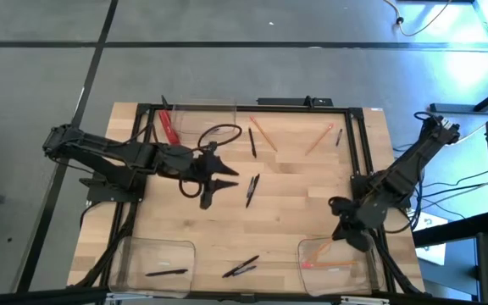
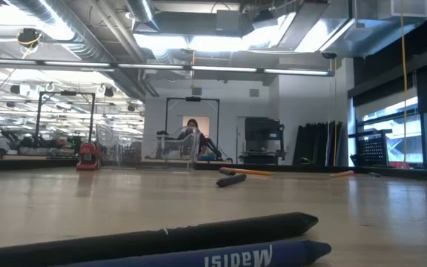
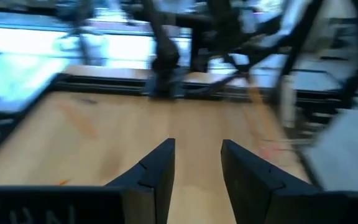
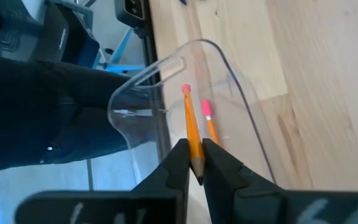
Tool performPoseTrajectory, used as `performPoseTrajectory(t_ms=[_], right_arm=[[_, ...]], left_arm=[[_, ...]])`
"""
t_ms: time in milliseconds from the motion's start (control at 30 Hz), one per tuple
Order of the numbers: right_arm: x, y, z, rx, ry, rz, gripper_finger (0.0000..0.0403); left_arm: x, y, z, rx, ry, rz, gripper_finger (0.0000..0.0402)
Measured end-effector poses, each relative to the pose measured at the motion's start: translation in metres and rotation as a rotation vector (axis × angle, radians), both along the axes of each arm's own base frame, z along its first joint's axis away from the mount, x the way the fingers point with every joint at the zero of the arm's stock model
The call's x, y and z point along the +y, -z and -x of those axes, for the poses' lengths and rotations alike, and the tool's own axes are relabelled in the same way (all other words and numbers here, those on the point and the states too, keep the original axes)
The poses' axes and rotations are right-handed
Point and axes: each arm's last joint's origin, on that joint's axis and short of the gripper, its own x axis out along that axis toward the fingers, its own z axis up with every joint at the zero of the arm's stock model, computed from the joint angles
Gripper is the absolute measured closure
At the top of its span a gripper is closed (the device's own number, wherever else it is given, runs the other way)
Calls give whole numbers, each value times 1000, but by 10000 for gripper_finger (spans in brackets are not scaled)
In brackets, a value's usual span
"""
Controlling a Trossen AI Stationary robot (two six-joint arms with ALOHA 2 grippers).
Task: Sort crayons/erasers/pens/pencils in bins
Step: Put the yellow pencil into the bottom right transparent bin
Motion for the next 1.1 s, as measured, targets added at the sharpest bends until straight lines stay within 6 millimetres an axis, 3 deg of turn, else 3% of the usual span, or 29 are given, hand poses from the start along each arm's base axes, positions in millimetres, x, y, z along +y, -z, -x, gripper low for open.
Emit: performPoseTrajectory(t_ms=[200,933,1100], right_arm=[[0,6,0,11,-3,6,372],[9,21,-9,106,27,48,359],[11,21,-6,163,-78,-1,360]], left_arm=[[-7,-7,-1,-64,202,67,280],[-7,-7,-1,-67,222,19,280],[-7,-7,-1,-67,221,18,280]])
